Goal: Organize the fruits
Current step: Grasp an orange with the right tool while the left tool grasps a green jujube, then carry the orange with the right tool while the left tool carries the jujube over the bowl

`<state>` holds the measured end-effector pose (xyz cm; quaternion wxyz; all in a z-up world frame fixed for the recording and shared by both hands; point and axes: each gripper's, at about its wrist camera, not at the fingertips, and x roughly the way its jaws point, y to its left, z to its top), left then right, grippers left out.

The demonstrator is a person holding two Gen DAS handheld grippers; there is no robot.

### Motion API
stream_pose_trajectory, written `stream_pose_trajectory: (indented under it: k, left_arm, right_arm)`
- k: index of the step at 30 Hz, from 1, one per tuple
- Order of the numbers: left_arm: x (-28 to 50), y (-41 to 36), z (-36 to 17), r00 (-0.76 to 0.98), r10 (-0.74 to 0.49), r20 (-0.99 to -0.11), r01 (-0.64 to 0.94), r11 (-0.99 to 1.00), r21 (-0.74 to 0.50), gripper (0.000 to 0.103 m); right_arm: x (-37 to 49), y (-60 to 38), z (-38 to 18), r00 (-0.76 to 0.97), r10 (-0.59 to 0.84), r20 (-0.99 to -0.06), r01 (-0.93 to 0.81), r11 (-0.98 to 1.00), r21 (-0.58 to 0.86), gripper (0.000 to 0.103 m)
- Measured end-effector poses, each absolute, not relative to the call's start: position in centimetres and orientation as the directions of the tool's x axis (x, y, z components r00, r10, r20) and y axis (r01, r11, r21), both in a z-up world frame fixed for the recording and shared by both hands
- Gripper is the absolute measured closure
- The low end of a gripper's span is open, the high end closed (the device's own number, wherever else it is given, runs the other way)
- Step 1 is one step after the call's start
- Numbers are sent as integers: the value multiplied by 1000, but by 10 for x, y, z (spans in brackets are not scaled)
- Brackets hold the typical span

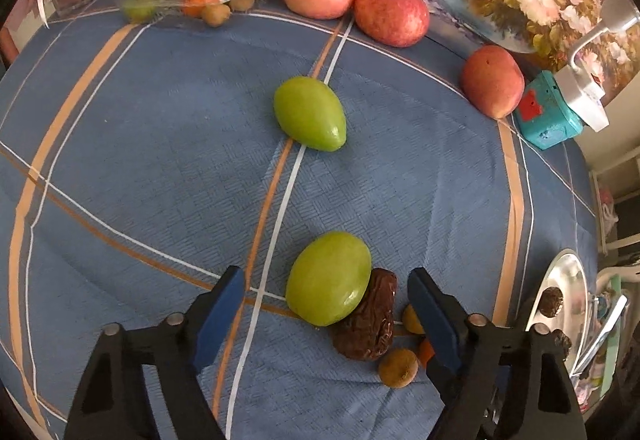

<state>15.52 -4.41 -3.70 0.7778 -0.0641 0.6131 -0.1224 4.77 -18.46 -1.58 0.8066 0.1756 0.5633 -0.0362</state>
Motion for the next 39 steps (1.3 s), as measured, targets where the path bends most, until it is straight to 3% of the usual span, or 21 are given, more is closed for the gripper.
stream_pose_trajectory:
  k: [4, 10, 23, 39]
  left_arm:
    - [158, -41, -39, 216, -285, -934, 100, 958, -270, 31]
    - [160, -36, -42, 200, -317, -927, 81, 948, -307, 56]
    - [154, -17, -31, 247, -233, -941, 0, 971, -241, 56]
    - [150, -13, 13, 355, -251, -901, 9, 964, -265, 56]
  right_arm:
    - [50, -186, -20, 358, 146, -922, 258, 934, 248, 52]
    - [51, -186, -22, 363, 172, -916, 258, 926, 276, 61]
    - [44, -204, -13, 399, 144, -905, 309, 909, 281, 64]
    - [25, -236, 22, 461, 34, -887, 382, 894, 233, 64]
